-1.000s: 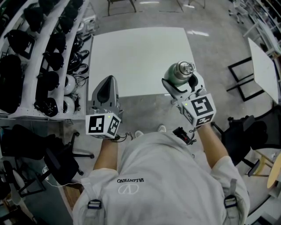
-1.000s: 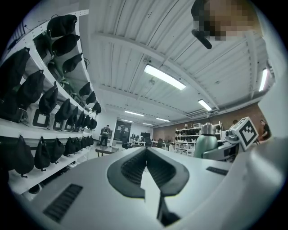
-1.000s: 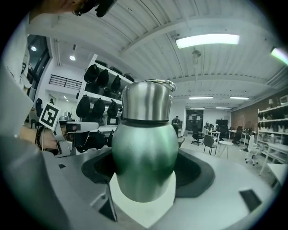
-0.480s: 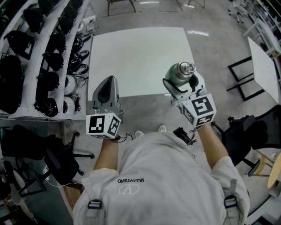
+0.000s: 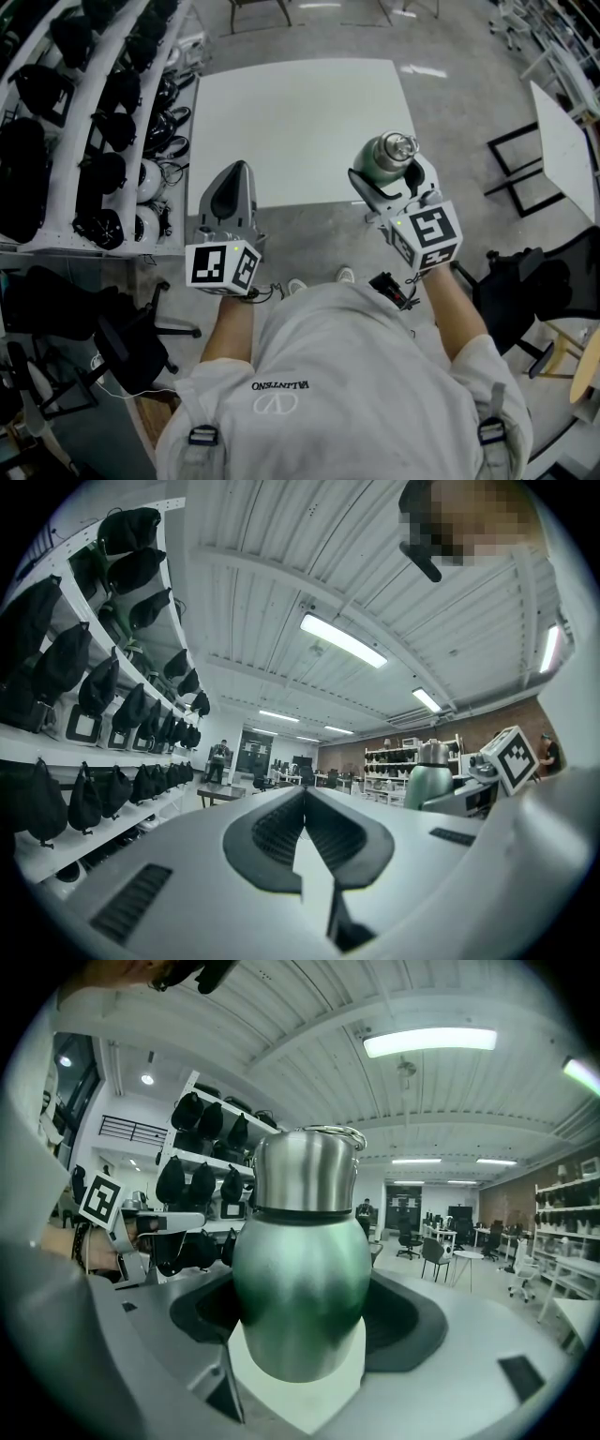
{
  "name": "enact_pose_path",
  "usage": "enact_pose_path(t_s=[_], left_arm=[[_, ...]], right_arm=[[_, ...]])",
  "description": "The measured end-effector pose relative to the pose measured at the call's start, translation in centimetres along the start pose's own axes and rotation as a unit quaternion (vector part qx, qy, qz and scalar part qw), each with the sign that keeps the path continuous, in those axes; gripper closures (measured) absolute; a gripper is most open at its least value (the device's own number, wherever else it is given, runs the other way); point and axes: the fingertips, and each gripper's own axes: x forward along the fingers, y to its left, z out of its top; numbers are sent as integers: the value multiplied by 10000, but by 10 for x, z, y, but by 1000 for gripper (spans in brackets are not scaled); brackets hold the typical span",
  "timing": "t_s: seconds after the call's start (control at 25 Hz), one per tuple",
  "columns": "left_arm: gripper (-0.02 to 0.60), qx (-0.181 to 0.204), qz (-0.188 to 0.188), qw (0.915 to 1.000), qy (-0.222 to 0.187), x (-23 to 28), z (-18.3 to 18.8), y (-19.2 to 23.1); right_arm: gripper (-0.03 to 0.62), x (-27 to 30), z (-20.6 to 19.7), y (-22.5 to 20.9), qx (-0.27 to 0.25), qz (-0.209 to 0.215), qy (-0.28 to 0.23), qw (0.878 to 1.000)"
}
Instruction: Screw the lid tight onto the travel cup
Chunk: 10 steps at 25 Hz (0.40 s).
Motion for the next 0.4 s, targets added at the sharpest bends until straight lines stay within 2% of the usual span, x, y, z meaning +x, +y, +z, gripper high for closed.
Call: enact_pose_path(t_s=[0.4], left_arm=[[577, -21, 9, 10000, 11, 3, -1, 1]], right_arm=[[209, 5, -3, -2, 33, 15, 63, 10000]])
